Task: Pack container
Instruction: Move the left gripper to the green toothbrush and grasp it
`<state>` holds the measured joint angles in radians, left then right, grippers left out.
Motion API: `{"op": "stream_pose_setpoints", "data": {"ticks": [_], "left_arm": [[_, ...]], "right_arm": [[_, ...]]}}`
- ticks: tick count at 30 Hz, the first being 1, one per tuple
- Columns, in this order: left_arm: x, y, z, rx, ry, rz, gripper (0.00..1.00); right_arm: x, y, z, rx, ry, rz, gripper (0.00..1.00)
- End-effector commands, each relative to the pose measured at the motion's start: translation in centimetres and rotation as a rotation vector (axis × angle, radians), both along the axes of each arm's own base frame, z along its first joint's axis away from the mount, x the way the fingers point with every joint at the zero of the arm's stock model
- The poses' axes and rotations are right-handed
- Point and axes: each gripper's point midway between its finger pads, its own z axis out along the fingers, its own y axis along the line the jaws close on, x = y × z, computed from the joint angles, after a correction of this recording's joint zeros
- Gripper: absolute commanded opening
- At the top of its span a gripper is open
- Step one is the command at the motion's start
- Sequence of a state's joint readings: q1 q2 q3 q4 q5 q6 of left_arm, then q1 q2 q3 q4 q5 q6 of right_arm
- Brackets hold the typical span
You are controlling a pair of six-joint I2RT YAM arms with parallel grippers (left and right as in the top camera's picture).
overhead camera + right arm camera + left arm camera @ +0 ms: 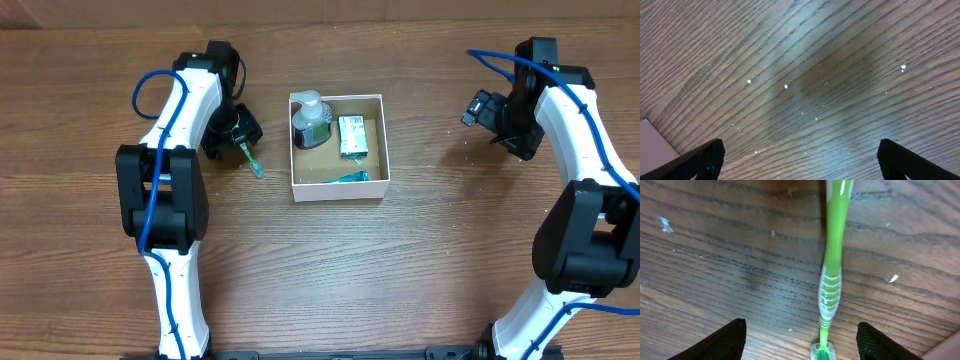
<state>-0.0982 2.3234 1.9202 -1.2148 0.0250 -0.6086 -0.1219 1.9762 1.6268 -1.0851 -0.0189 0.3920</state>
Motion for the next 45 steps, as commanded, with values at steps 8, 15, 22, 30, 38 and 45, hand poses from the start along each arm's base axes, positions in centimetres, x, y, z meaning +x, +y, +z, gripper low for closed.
{"op": "stream_pose_setpoints", "data": {"ticks": [8,15,22,30,38,45], "left_arm": [[-0.9,0.4,-2.7,0.020,0.026,0.006,0.73],[0.4,0.9,-2.8,0.047,-0.026,-0.100,0.59],[1.5,0.8,-2.8,0.049,-0.073,-0.121,0.29],[1.7,0.8,-2.8,0.048,-0.081,-0.123,0.08],[2.0,0.3,-1.5,0.003,-0.082,-0.158,0.04],[4.9,1.0,8.0,-0.002,-0.203,-0.220,0.04]], "right_arm": [[0.1,0.0,0.3,-0.006,-0.009,-0.003,1.00],[0.1,0.0,0.3,-0.006,-0.009,-0.003,1.00],[0.1,0.0,0.3,-0.006,-0.009,-0.003,1.00],[0.1,0.0,0.3,-0.006,-0.009,-0.003,1.00],[0.1,0.0,0.3,-0.006,-0.009,-0.003,1.00],[0.1,0.0,0.3,-0.006,-0.009,-0.003,1.00]]}}
